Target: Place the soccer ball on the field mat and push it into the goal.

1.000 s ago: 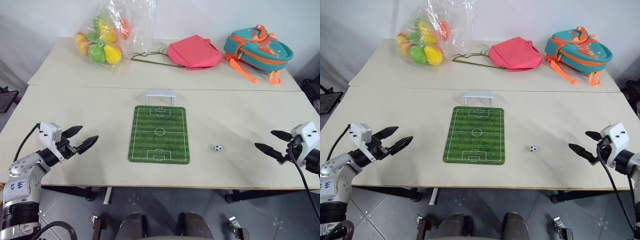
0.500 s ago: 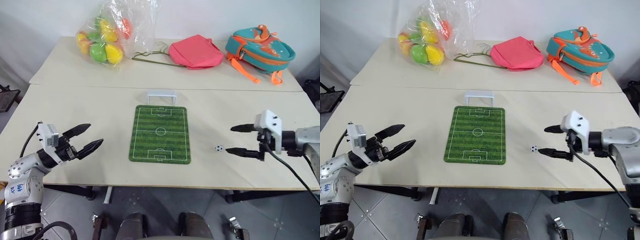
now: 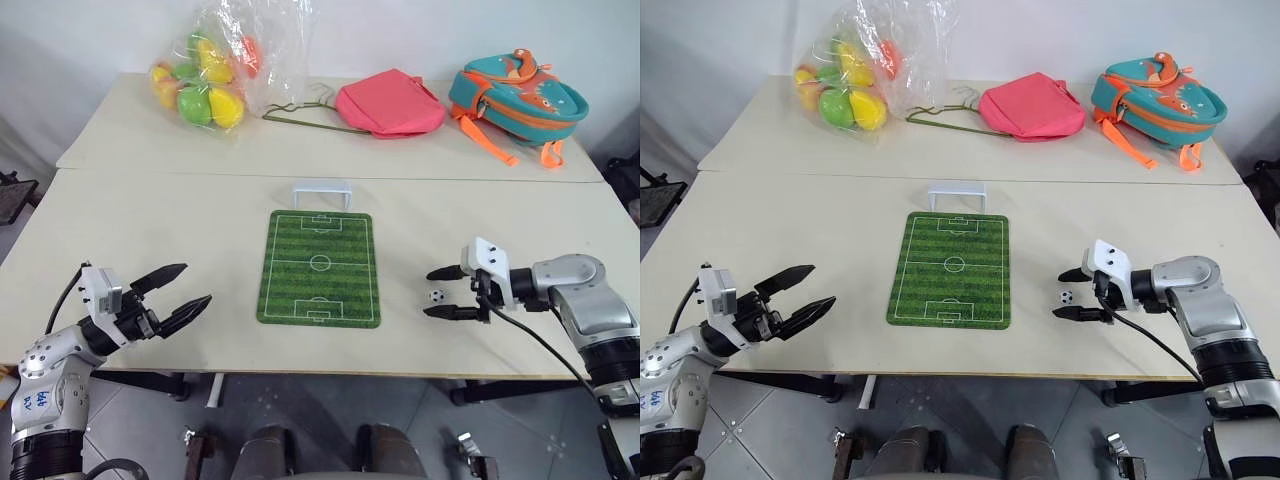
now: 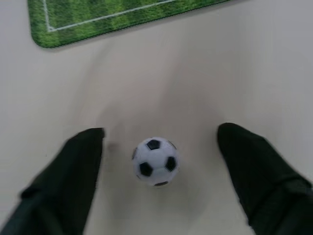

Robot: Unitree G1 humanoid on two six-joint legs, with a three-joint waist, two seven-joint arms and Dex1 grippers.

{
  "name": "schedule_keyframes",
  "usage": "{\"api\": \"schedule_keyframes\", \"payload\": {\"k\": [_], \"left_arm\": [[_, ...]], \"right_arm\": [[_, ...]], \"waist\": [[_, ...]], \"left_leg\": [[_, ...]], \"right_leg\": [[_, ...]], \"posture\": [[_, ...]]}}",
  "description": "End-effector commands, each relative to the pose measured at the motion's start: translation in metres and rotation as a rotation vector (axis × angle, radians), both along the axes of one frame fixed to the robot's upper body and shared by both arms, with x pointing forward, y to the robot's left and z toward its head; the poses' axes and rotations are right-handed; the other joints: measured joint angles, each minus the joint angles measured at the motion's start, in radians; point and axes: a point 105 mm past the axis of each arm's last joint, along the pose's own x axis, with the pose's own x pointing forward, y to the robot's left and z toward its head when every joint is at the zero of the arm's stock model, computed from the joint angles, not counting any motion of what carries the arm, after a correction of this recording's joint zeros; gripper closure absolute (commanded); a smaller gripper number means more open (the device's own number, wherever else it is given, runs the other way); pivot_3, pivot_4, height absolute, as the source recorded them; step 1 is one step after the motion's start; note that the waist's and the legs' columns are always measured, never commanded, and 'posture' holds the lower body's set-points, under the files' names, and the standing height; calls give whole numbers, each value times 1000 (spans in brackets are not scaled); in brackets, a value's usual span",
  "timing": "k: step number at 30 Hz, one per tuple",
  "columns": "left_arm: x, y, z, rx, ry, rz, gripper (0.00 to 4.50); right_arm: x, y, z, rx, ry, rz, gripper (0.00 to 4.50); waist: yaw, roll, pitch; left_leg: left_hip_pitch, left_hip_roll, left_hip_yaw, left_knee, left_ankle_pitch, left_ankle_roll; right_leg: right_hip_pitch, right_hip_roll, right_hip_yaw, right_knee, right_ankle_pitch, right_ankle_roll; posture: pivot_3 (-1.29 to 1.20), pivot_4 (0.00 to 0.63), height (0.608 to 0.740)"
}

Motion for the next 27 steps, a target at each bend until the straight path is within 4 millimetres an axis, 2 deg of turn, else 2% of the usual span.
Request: {"api": "schedule_keyframes", "payload": {"k": [1, 6, 9, 11, 13, 15, 18, 20, 27], "left_arm": [[-2, 4, 10, 6, -50, 15, 0], [-3, 5, 11, 25, -74, -13, 0], [-3, 9, 8, 58, -97, -22, 0], [-2, 10, 10, 52, -120, -30, 0], [-2, 9, 10, 43, -130, -39, 0], [-4, 8, 9, 25, -147, -59, 0], [-11, 7, -3, 56, -130, -100, 0], [-18, 6, -5, 34, -131, -125, 0], [-35, 7, -7, -5, -77, -155, 0]], "right_arm": [[-1, -2, -1, 4, -10, 14, 1952], [-2, 5, 15, 43, -66, 37, 3639], [-1, 20, 39, 129, -115, 40, 3652], [-6, 45, 61, 196, -161, 96, 3652], [-11, 67, 74, 241, -184, 140, 3652], [-16, 96, 73, 269, -150, 177, 3652], [-27, 148, 57, 239, -114, 302, 3652], [-30, 172, 48, 250, -85, 349, 3652], [-31, 197, 27, 198, -48, 431, 3652]], "waist": [[0, 0, 0], [0, 0, 0], [0, 0, 0], [-2, 0, 0], [-7, 0, 0], [-10, 0, 0], [-18, 0, 0], [-25, 0, 0], [-23, -1, 0]], "left_leg": [[0, 0, 0, 0, 0, 0], [0, 0, 0, 0, 0, 0], [0, 0, 0, 0, 0, 0], [0, 0, 0, 0, 0, 0], [0, 0, 0, 0, 0, 0], [0, 1, 0, 0, 0, 0], [0, 1, -1, 0, 0, -1], [0, -1, -1, 0, 0, -1], [-1, -1, -2, 1, -1, 0]], "right_leg": [[0, 0, 0, 0, 0, 0], [0, 0, 0, 0, 0, 0], [0, 0, 0, 0, 0, 0], [0, 0, 0, 0, 0, 0], [-1, 1, 0, 0, 0, 0], [-1, 1, -1, 1, 0, 0], [-1, 1, -1, 1, 0, 0], [-1, 1, -2, 2, 0, 0], [-1, -1, -2, 2, 0, 0]], "posture": [[0, 150, 740], [0, 150, 740], [0, 150, 740], [0, 150, 740], [0, 150, 740], [0, 150, 740], [0, 150, 740], [0, 150, 740], [0, 150, 740]]}}
